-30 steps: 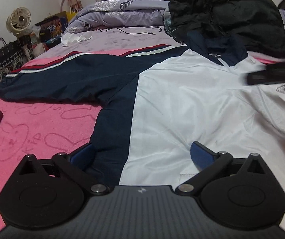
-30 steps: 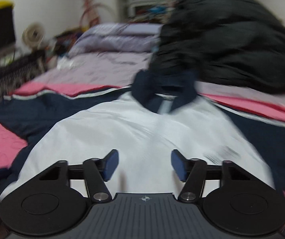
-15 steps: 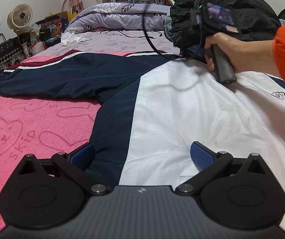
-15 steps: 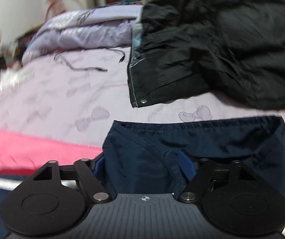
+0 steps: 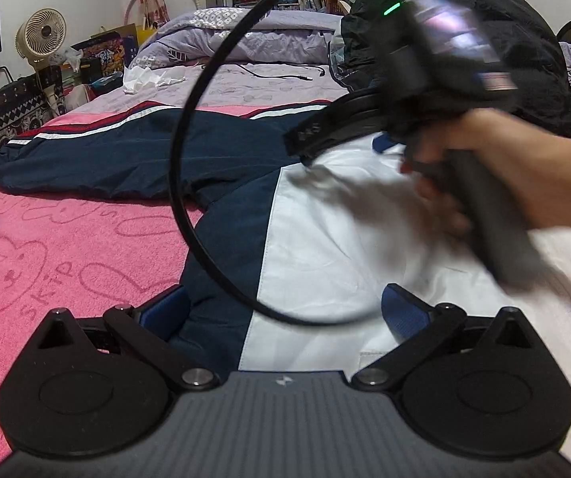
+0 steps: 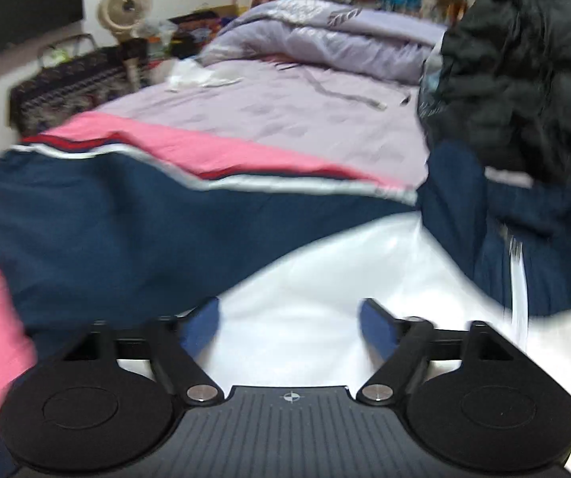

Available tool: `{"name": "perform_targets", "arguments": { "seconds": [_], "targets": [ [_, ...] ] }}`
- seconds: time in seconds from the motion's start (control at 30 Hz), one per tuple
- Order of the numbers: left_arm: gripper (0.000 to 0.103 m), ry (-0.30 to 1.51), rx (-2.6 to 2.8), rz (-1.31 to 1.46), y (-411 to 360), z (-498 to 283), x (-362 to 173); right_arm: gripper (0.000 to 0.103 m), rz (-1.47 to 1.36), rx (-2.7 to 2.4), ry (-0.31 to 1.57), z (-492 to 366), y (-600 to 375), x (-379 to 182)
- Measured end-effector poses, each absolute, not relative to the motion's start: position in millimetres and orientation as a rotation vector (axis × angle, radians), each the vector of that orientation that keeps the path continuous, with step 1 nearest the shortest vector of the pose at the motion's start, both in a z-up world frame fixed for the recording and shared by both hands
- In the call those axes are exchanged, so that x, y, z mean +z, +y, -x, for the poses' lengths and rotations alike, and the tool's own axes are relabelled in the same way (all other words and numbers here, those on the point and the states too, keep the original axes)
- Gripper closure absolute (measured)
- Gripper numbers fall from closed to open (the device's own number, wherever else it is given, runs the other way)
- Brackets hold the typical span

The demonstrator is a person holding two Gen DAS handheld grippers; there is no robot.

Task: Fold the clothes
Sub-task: 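Move the right gripper toward the navy collar of the jacket, then grasp the striped cuff of the navy sleeve with the right gripper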

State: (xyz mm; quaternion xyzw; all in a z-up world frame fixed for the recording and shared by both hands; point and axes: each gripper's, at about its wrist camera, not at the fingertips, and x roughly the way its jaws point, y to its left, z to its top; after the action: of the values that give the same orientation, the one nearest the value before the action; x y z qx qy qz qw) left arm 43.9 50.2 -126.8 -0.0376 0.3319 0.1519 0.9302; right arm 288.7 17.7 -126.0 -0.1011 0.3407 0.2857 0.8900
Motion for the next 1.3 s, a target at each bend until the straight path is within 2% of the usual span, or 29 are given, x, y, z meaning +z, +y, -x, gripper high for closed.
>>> {"name": "perform_targets", "arguments": {
  "seconds": [0.03, 0.23, 0.3, 0.33, 0.37, 0.6, 0.77, 0.9, 0.97, 1.0, 1.03, 1.07, 1.23, 1.27, 1.3],
  "targets": [
    [0.000, 0.679, 0.311, 0.078, 50, -44, -127, 0.002, 0.187, 0.565, 0.719, -307, 23, -130],
    [0.000, 0.676, 0.312, 0.081, 50, -41, -128, 0.000, 0.186, 0.352, 0.737, -383, 70, -133],
    [0.000, 0.677, 0.312, 0.079, 48, -40, -129, 0.003, 0.150, 0.301, 0.767, -386, 75, -128],
    [0.000, 0.677, 0.313, 0.078, 48, -40, -129, 0.011, 0.132, 0.309, 0.766, -382, 72, -123],
    [0.000, 0.677, 0.313, 0.078, 48, -40, -129, 0.013, 0.105, 0.344, 0.749, -372, 64, -116],
    [0.000, 0.680, 0.313, 0.079, 50, -42, -127, 0.013, 0.031, 0.430, 0.586, -261, -83, -74],
    [0.000, 0.679, 0.314, 0.075, 50, -41, -127, 0.013, -0.082, 0.261, 0.703, -223, -219, -93],
    [0.000, 0.679, 0.314, 0.073, 50, -41, -128, 0.013, -0.237, 0.174, 0.777, -259, -268, -124],
    [0.000, 0.679, 0.313, 0.073, 51, -42, -128, 0.011, -0.207, 0.117, 0.767, -292, -264, -133],
    [0.000, 0.679, 0.313, 0.073, 51, -42, -128, 0.009, -0.184, 0.083, 0.759, -312, -258, -138],
    [0.000, 0.679, 0.313, 0.074, 51, -42, -127, 0.001, -0.166, 0.056, 0.752, -333, -254, -143],
    [0.000, 0.679, 0.313, 0.074, 51, -42, -127, 0.000, -0.142, 0.029, 0.750, -354, -250, -148],
    [0.000, 0.677, 0.312, 0.077, 52, -42, -127, 0.001, -0.103, -0.087, 0.787, -428, -242, -149],
    [0.000, 0.677, 0.311, 0.078, 52, -42, -127, 0.008, -0.147, -0.082, 0.781, -426, -246, -143],
    [0.000, 0.677, 0.312, 0.078, 52, -42, -127, 0.011, -0.207, -0.054, 0.759, -419, -253, -138]
  ]
}}
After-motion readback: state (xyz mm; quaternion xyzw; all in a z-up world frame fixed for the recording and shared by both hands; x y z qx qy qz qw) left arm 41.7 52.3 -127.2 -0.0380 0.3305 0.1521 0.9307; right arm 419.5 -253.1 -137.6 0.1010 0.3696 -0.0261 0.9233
